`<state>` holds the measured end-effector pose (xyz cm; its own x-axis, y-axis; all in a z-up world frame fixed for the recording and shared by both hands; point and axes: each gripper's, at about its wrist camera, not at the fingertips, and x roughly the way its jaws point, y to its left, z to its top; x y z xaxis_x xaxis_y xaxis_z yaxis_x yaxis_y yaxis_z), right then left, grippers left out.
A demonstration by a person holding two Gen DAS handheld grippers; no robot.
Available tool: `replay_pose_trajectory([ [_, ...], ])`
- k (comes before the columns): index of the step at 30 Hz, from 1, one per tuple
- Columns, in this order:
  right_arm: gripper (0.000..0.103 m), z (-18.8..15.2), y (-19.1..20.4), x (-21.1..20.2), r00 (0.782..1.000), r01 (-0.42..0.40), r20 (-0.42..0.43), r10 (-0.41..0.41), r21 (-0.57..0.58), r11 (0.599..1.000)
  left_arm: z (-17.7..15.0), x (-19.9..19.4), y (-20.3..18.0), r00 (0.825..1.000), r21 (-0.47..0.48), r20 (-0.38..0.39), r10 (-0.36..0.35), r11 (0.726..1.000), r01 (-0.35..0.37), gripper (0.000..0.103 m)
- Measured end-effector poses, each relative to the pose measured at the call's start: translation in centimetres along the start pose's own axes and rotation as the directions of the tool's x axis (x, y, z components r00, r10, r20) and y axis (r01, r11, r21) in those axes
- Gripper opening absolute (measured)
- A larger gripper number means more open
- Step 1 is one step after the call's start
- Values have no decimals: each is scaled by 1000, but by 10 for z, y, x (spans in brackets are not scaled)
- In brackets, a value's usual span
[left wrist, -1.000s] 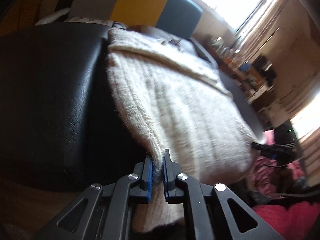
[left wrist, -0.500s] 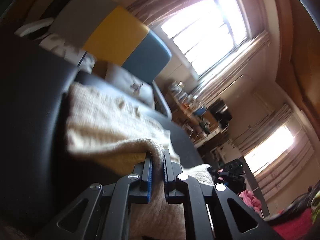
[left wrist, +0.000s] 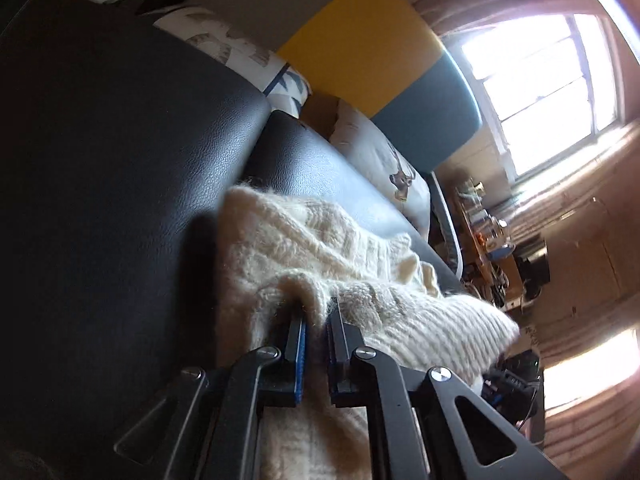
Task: Fold clothes
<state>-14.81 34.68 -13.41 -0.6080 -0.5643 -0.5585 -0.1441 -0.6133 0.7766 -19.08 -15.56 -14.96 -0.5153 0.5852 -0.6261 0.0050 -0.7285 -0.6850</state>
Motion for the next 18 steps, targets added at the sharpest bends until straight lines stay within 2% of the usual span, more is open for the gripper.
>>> replay_pose_trajectory([
  [4,10,-31,-4,-13,999,-32,-40,31,-13,999,-32,-22,0,999,48,-35,17,999,-15,7],
  [8,11,-62,-4,-29,994,-61,-85,63,17,998,-57,-44,1,997,18,-78,12,1000,-11,7],
  [10,16,-68,-4,-33,988,-104,-106,110,57,993,-57,-49,-1,994,-28,-104,-26,999,23,8],
  [12,26,-65,-5,-30,972,-187,-116,204,146,972,-52,-56,-1,984,-134,-101,-147,982,133,9],
  [14,80,-59,-5,-29,940,-312,-73,334,217,925,-42,-57,0,960,-231,-60,-273,940,253,10],
  [15,90,-55,-5,-29,924,-364,-29,381,236,901,-38,-55,3,949,-282,-28,-314,913,294,10],
  [17,102,-47,-11,-28,897,-439,94,431,287,851,-29,-44,15,908,-424,40,-418,816,394,13],
  [18,102,-45,-17,-26,888,-460,156,433,325,826,-28,-36,24,907,-505,59,-417,771,387,13],
])
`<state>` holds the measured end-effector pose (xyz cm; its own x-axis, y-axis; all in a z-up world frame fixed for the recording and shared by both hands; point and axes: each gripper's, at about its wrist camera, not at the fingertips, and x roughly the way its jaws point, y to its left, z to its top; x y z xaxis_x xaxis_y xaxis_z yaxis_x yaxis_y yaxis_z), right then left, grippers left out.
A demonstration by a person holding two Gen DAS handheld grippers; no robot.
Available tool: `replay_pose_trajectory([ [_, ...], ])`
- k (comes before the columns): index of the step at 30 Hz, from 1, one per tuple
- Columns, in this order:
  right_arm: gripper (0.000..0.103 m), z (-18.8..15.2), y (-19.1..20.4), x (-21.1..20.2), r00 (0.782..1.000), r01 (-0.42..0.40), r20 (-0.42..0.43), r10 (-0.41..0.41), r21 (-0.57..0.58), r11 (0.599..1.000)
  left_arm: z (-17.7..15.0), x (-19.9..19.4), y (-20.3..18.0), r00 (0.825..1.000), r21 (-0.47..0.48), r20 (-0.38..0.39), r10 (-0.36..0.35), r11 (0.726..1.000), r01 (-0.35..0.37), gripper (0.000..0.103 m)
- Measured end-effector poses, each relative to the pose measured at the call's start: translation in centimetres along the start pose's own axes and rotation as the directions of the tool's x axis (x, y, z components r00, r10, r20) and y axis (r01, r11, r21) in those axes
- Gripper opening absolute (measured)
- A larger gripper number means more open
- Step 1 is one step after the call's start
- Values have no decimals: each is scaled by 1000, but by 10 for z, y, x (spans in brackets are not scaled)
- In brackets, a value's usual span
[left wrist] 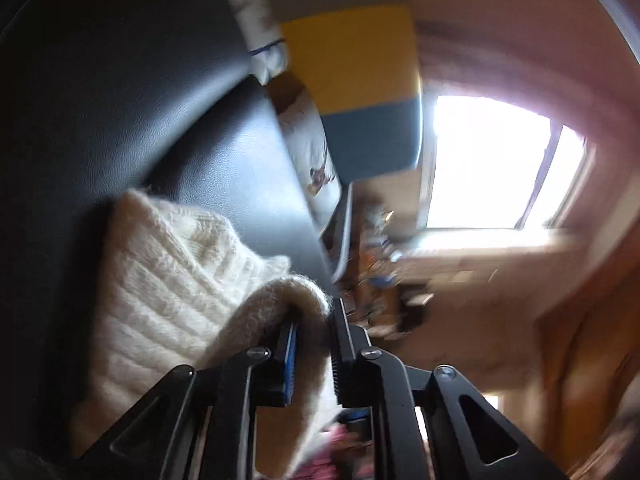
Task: Fold clothes
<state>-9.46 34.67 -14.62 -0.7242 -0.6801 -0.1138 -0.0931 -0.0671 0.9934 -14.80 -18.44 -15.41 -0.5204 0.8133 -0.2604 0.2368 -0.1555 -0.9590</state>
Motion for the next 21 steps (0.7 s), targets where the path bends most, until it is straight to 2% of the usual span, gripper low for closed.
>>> replay_pose_trajectory([
  [1,102,3,-5,-1,999,-5,47,3,35,999,6,3,8,999,-52,17,27,998,-26,13],
  [2,102,4,-9,-2,997,-5,80,1,55,998,10,5,15,996,-84,43,84,993,-80,13],
  [4,102,4,-9,-8,990,-54,139,38,109,993,14,5,27,986,-119,62,155,982,-147,12],
  [6,103,2,-4,-15,980,-107,181,81,141,984,13,4,37,987,-153,55,154,978,-144,12],
  [9,103,3,29,-15,984,-110,148,101,49,993,14,4,31,982,-111,50,183,978,-176,13],
  [11,103,12,43,-11,976,-157,156,151,25,987,19,11,22,988,-111,27,150,983,-146,15],
  [12,103,17,48,-11,973,-155,173,152,5,988,23,16,17,991,-115,15,134,985,-131,16],
  [15,103,27,50,-11,977,-12,212,15,-13,1000,28,22,0,991,-136,37,127,983,-121,17],
  [17,103,21,47,-11,988,29,151,-23,-38,999,26,22,-4,991,-103,28,132,986,-129,17],
  [19,103,10,46,-14,995,63,78,-57,-84,994,27,22,-4,984,-58,13,178,983,-177,17],
  [21,103,-8,38,-19,992,127,4,-128,-109,986,27,18,4,975,-44,7,221,974,-221,17],
])
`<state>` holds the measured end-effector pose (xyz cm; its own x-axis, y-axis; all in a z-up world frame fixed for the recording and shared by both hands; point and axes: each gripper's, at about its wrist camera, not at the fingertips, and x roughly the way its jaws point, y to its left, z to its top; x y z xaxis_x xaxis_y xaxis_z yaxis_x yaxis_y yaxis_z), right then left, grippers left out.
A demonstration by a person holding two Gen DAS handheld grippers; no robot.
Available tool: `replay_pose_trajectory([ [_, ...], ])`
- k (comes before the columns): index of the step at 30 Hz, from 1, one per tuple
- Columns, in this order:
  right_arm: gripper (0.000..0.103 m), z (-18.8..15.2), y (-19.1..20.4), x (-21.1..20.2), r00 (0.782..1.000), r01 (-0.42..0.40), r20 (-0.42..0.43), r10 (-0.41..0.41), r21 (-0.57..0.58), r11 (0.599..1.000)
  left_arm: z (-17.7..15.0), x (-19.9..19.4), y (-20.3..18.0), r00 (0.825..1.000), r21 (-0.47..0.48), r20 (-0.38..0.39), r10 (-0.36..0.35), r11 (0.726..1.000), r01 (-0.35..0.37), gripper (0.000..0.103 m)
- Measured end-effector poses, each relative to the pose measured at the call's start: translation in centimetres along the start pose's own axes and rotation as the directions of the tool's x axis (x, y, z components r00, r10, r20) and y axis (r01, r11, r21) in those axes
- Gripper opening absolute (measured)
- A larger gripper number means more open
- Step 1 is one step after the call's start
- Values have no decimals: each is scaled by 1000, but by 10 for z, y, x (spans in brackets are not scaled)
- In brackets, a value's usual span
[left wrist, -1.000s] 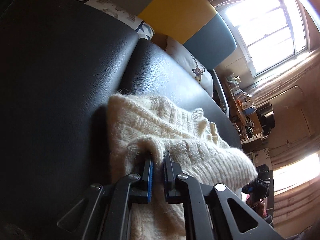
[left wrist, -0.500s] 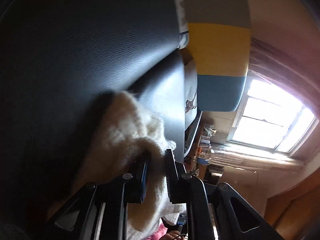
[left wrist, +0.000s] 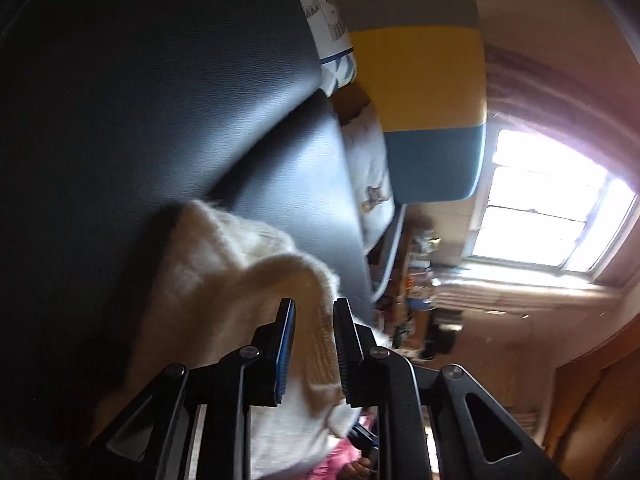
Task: Fold clothes
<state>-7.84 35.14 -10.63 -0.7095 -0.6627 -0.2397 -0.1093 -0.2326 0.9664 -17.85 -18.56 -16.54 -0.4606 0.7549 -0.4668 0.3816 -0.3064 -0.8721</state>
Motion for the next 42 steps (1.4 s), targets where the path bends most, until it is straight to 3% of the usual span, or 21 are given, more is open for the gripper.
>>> replay_pose_trajectory([
  [2,103,-16,-9,-2,998,26,-50,-26,-8,1000,1,4,4,1000,4,-1,23,1000,-23,17],
  [6,103,-27,-15,31,989,-62,-137,60,-11,998,-2,7,-1,997,72,24,78,994,-79,17],
  [8,103,-17,-10,53,989,-105,-109,104,-4,994,-4,6,-9,994,123,43,104,986,-108,17],
  [11,103,6,-5,57,990,-127,57,127,1,992,-7,-2,-21,988,201,85,132,969,-146,17],
  [13,103,15,-6,56,992,-87,96,85,13,996,-9,-9,-28,981,265,113,158,947,-183,18],
  [16,103,4,10,54,995,86,59,-79,-137,987,-13,-21,-33,958,369,168,231,887,-279,19],
  [17,103,-5,16,50,984,176,51,-169,-220,959,-15,-25,-30,954,389,170,246,873,-295,19],
  [19,103,-26,24,44,932,355,74,-354,-380,854,-19,-29,-23,949,422,166,268,850,-314,20],
  [22,103,-53,25,42,799,565,184,-573,-557,608,-27,-27,-19,945,465,163,285,822,-328,20],
  [23,102,-58,21,42,762,600,213,-612,-589,542,-29,-26,-18,944,479,165,287,813,-331,21],
  [25,92,-58,13,43,713,635,244,-658,-623,457,-32,-23,-19,948,508,162,274,800,-318,21],
  [27,90,-58,5,45,668,660,269,-694,-646,385,-35,-18,-23,953,538,156,258,787,-301,24],
  [30,86,-59,-4,56,631,675,265,-729,-650,348,-35,-4,-27,932,565,169,321,743,-359,24],
  [31,82,-61,-5,58,624,675,267,-734,-658,335,-38,-1,-28,922,585,175,346,716,-381,23],
  [32,72,-62,-5,57,623,671,267,-735,-665,327,-42,2,-30,914,608,185,362,688,-396,5],
  [33,65,-63,-4,57,626,666,264,-734,-671,326,-50,1,-35,914,637,202,353,661,-396,5],
  [35,26,-62,3,57,615,672,276,-738,-674,308,-69,-9,-47,923,687,219,317,622,-377,4],
  [36,16,-60,7,52,611,679,284,-739,-668,305,-78,-17,-51,926,702,227,301,609,-370,4],
  [38,10,-61,12,32,608,695,297,-736,-647,314,-86,-32,-49,916,694,255,311,601,-397,4],
  [42,9,-62,-8,13,606,724,285,-742,-584,367,-65,-26,-11,864,609,246,440,623,-491,5],
])
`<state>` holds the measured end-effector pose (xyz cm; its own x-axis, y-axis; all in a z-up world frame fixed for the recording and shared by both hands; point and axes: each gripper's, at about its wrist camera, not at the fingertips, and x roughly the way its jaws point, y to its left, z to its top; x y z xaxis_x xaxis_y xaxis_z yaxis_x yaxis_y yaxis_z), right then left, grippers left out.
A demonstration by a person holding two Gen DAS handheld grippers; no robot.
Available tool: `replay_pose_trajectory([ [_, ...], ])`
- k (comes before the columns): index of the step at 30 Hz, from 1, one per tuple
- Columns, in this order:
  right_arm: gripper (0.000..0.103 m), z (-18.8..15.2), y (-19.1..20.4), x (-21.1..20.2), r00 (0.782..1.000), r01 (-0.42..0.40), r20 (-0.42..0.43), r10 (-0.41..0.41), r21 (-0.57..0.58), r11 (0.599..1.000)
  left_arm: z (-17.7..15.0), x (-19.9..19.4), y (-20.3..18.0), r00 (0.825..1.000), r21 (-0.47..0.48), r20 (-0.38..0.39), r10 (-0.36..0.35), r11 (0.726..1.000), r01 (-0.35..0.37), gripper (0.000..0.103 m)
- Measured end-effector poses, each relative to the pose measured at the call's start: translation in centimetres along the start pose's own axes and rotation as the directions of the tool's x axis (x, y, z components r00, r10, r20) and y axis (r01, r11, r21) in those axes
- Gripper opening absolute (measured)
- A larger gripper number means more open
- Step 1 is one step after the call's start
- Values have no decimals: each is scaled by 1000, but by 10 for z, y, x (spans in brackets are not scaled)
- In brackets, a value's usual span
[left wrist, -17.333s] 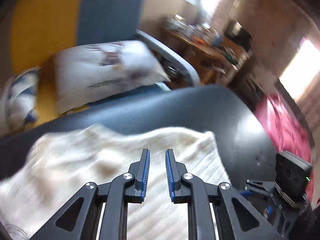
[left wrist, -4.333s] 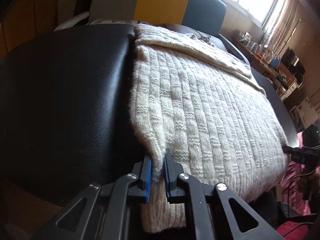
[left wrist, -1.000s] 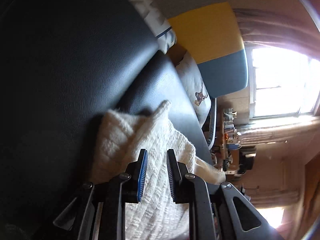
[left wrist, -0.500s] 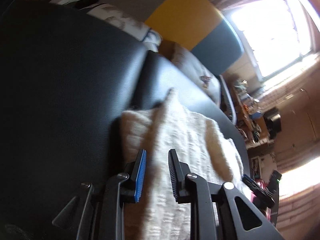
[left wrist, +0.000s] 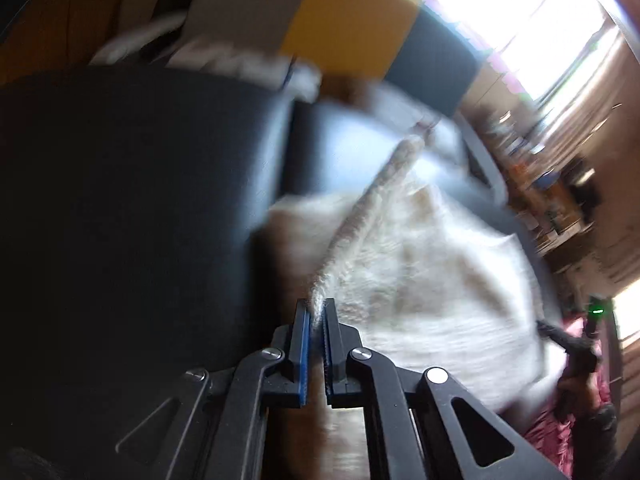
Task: Fold clothes
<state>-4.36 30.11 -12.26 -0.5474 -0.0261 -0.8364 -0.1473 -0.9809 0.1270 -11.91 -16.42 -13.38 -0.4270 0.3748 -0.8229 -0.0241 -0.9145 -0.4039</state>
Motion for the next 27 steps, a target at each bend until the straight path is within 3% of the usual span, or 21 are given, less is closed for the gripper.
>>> replay_pose_trajectory([
  [3,11,-3,-3,-4,1000,17,2,-17,3,1000,2,-3,-1,1000,-9,21,12,1000,-12,10],
  [6,27,3,6,-19,998,57,21,-55,-56,997,8,-30,-11,988,17,113,106,994,-108,11],
  [7,38,7,9,-26,997,69,44,-66,-71,995,11,-41,-17,979,33,156,127,990,-134,11],
  [8,46,13,13,-36,995,62,84,-56,-78,995,14,-47,-25,979,56,177,105,992,-116,13],
  [10,83,28,26,-50,988,-3,155,18,-97,995,20,-58,-40,977,108,208,56,991,-80,17],
  [11,93,38,35,-51,983,-56,168,76,-119,991,24,-55,-51,980,148,199,27,987,-57,17],
  [12,94,48,48,-49,977,-103,171,128,-148,984,26,-49,-63,982,194,187,6,980,-43,17],
  [16,94,82,107,-8,977,-163,85,194,-282,945,37,-6,-109,995,361,103,17,931,-54,17],
  [21,93,86,138,60,992,-128,-61,114,-326,937,45,41,-124,997,408,-19,78,911,-63,19],
  [22,76,82,138,68,992,-118,-72,99,-342,932,47,50,-126,995,414,-43,91,908,-65,19],
  [23,41,78,137,74,991,-127,-83,105,-337,933,47,58,-127,993,420,-62,100,905,-65,18],
  [24,35,75,135,77,988,-146,-83,127,-305,941,44,61,-127,994,426,-58,95,903,-61,16],
  [25,27,73,134,74,988,-150,-65,137,-285,947,40,59,-127,996,432,-38,82,900,-58,6],
  [26,14,73,134,67,990,-142,-43,135,-285,948,38,53,-126,997,420,-24,69,906,-52,3],
  [27,13,72,134,60,991,-134,-20,134,-285,949,38,46,-125,999,405,-2,49,913,-44,3],
])
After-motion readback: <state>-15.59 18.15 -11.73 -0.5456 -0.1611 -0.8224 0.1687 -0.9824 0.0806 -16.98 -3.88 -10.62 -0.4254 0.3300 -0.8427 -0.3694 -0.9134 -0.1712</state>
